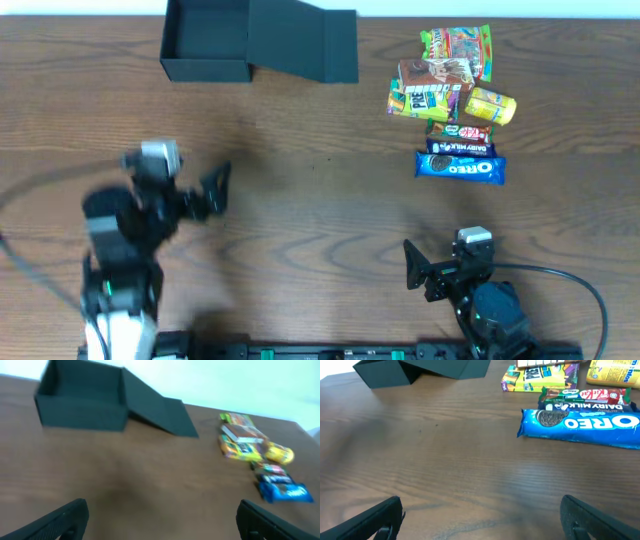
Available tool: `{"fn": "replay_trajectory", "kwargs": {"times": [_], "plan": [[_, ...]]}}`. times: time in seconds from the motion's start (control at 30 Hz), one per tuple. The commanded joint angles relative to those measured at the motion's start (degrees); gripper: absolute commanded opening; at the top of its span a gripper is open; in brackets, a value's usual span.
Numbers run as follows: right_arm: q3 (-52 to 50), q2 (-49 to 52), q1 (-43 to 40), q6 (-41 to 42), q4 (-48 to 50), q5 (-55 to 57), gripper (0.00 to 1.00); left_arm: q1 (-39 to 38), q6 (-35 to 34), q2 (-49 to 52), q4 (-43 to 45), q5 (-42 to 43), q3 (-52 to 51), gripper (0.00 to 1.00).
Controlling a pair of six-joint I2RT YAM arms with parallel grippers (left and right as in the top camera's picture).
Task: Pack container
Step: 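Reach the left gripper to the black box and grasp its edge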
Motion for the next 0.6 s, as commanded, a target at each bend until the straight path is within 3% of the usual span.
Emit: {"fn": "replay_trajectory", "kwargs": {"times": [0.0, 0.2, 0.43, 0.57], "plan": [[-0.2, -0.3, -0.3, -1.1, 0.0, 0.5, 0.99, 0.3, 6.6, 13.7, -1.2, -5.5, 11.4, 0.95], [-0.2, -0.3, -0.3, -1.1, 0.0, 0.5, 0.99, 0.2, 8.0, 41.7, -6.1, -9.8, 38.9, 0.95], [-0.2, -0.3, -0.3, -1.1, 0.0, 0.5, 0.99, -2.6, 8.9, 72.1, -18.7, -12.8, 75.6, 0.95], [-0.2, -0.3, -0.3, -1.1, 0.0, 0.5, 0.99, -3.2, 9.1, 83.2, -22.5, -12.0, 87.7, 0.95]]}}
